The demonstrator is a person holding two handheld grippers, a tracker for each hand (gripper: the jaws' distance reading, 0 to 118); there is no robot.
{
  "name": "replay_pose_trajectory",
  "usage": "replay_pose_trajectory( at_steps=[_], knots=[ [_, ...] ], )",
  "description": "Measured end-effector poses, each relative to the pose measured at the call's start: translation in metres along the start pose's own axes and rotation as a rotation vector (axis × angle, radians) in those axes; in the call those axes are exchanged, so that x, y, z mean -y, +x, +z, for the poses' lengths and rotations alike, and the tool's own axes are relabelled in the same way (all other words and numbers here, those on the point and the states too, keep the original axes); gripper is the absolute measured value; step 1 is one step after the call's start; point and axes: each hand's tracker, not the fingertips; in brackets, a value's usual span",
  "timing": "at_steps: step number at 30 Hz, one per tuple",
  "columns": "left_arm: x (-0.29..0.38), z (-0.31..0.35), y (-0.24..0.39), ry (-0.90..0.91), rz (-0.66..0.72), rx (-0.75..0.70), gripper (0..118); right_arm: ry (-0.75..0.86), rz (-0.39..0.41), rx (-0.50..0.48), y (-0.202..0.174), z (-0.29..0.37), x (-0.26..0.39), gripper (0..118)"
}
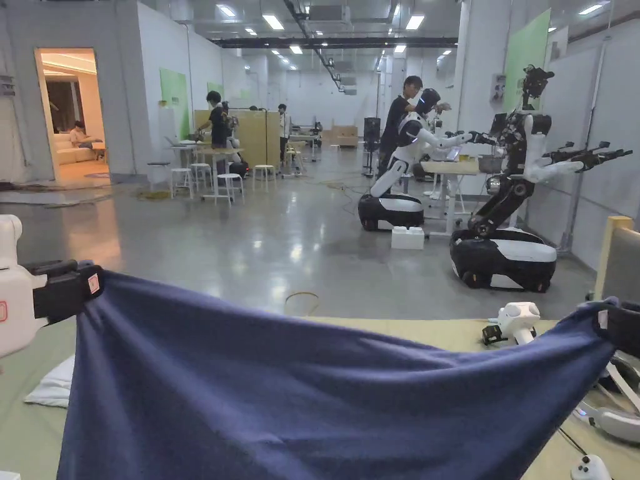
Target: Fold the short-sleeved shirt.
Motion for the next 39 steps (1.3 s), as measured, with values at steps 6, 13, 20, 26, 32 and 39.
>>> replay_pose_trajectory(
  at_steps=[6, 13, 20, 26, 32, 39],
  knots=[
    [-0.053, -0.009, -0.007, 0.071, 0.01, -0.063, 5, 0.09, 0.044, 0.023, -0.028, -0.019, -0.078, 2],
    [-0.098, -0.071, -0.003, 0.09, -0.028, -0.133, 5, 0.153, 0.136, 0.107, -0.055, -0.071, -0.14, 2],
    [-0.129, -0.158, -0.009, 0.099, -0.053, -0.189, 5, 0.182, 0.152, 0.176, -0.06, -0.131, -0.165, 2],
    [-0.139, -0.213, -0.005, 0.07, -0.075, -0.209, 5, 0.196, 0.168, 0.245, -0.063, -0.181, -0.184, 2],
    [-0.137, -0.238, -0.002, 0.066, -0.093, -0.203, 5, 0.18, 0.159, 0.288, -0.064, -0.215, -0.197, 2],
    [-0.06, -0.285, -0.009, -0.039, -0.021, -0.21, 5, 0.029, 0.162, 0.271, -0.051, -0.264, -0.126, 2]
  ],
)
